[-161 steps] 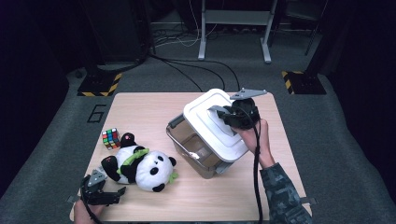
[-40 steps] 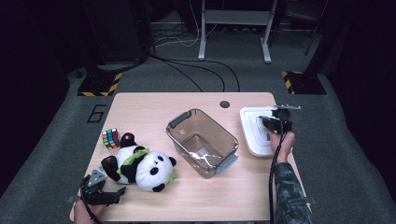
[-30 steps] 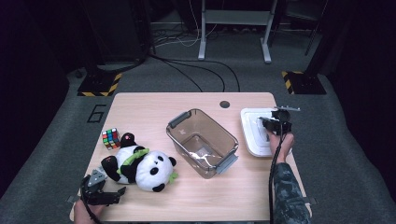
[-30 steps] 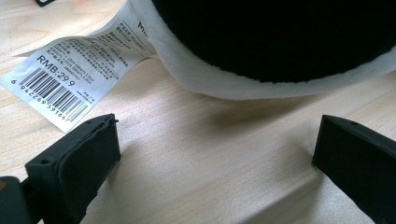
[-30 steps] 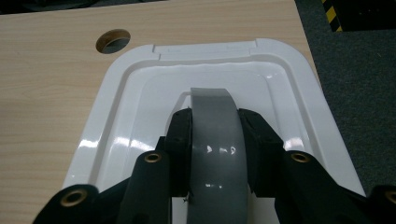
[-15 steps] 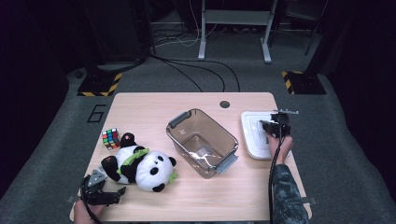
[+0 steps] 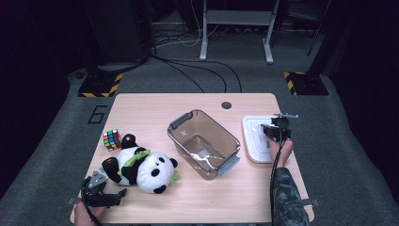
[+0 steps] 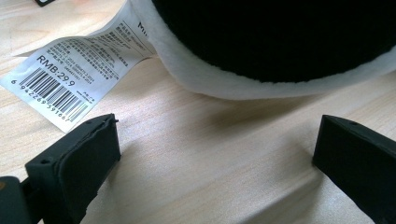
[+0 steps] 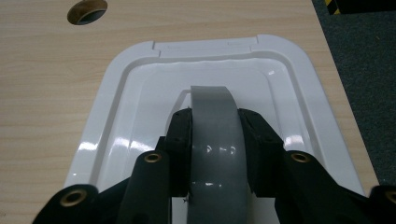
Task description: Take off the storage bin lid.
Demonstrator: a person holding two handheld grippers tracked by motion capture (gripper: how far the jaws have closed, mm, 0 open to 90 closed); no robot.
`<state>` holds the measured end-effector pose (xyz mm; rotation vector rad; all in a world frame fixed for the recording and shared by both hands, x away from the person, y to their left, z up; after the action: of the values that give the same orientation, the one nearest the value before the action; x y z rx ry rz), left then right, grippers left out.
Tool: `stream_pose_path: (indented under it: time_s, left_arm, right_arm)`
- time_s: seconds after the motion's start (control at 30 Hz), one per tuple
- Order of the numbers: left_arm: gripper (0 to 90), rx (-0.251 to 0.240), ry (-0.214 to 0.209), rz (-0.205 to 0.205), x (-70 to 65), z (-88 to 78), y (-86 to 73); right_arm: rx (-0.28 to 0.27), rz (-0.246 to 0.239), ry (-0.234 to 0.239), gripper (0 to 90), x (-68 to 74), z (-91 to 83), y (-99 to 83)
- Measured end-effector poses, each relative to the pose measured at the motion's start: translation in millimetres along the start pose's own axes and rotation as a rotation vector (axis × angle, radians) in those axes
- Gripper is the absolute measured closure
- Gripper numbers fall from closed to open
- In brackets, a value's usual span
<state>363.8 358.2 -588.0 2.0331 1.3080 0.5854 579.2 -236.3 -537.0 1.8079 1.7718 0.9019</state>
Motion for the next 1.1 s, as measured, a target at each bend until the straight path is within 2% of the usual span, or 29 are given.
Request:
stream_pose_path:
  time_s: [0.5,0.53,0.83,0.97,1.1]
  left_arm:
    - [0.2,-0.002,0.002,-0.001,0.0,0.2,0.1]
    - [0.2,-0.003,0.002,-0.001,0.0,0.3,0.2]
    - [0.2,0.0,0.0,-0.001,0.0,0.0,0.0]
    - [0.3,-0.004,0.003,-0.002,-0.1,0.2,0.1]
    - [0.2,-0.003,0.003,-0.003,-0.1,0.2,0.1]
  right_arm:
    - [0.016,0.002,0.006,65.0,-0.7,3.7,-4.9]
    - [0.017,-0.009,0.006,63.8,-1.6,3.1,-4.9]
    - [0.012,0.004,0.029,42.9,2.3,-10.7,0.6]
    - [0.012,-0.019,0.055,30.7,6.9,-18.2,2.4]
    - [0.042,-0.032,0.08,20.2,14.7,-26.4,0.4]
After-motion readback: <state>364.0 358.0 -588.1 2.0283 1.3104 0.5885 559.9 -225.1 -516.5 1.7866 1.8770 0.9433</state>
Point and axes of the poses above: each handheld gripper's, and its own axes: z roughly forward along the jaws, y roughly out of its top, x roughly to its left, the point moved 8 cm from there along z, roughly forward along the jaws, and after that the axes turned 2 degrees about y, right-handed, at the moved point
